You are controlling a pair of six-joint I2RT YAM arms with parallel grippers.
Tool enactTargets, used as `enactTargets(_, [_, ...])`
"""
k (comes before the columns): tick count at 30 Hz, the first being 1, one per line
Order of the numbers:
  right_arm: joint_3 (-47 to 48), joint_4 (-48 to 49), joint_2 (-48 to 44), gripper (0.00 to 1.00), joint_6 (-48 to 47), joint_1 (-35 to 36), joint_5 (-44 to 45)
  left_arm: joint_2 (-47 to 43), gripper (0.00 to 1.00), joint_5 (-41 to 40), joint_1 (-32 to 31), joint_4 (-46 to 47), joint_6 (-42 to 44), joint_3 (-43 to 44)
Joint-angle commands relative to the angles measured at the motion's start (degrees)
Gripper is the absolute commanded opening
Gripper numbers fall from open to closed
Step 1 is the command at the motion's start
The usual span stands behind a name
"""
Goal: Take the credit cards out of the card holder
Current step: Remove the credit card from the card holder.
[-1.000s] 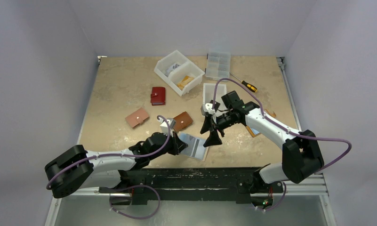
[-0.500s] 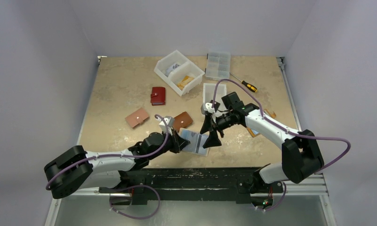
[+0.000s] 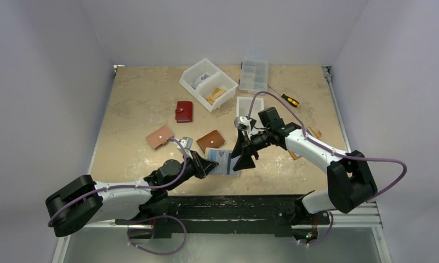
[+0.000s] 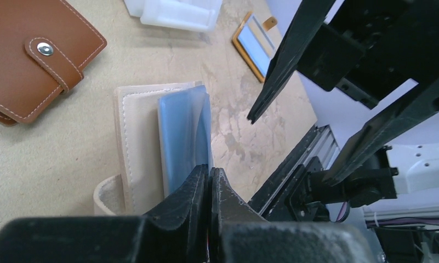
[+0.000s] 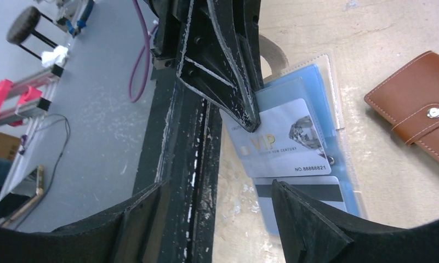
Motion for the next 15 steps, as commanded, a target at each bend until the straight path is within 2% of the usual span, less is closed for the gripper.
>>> enactTargets(1, [-1.90, 7.97, 0.29, 0.75, 9.74, -0.18, -3.43, -0.96, 0.00, -0.86, 0.24, 9.38, -1.67, -1.09])
enactTargets(15, [-5.52, 22.18, 1.53, 0.64, 28.45, -2.15, -6.33, 0.58, 0.00, -0.17, 0.24, 19.86, -2.50, -4.02])
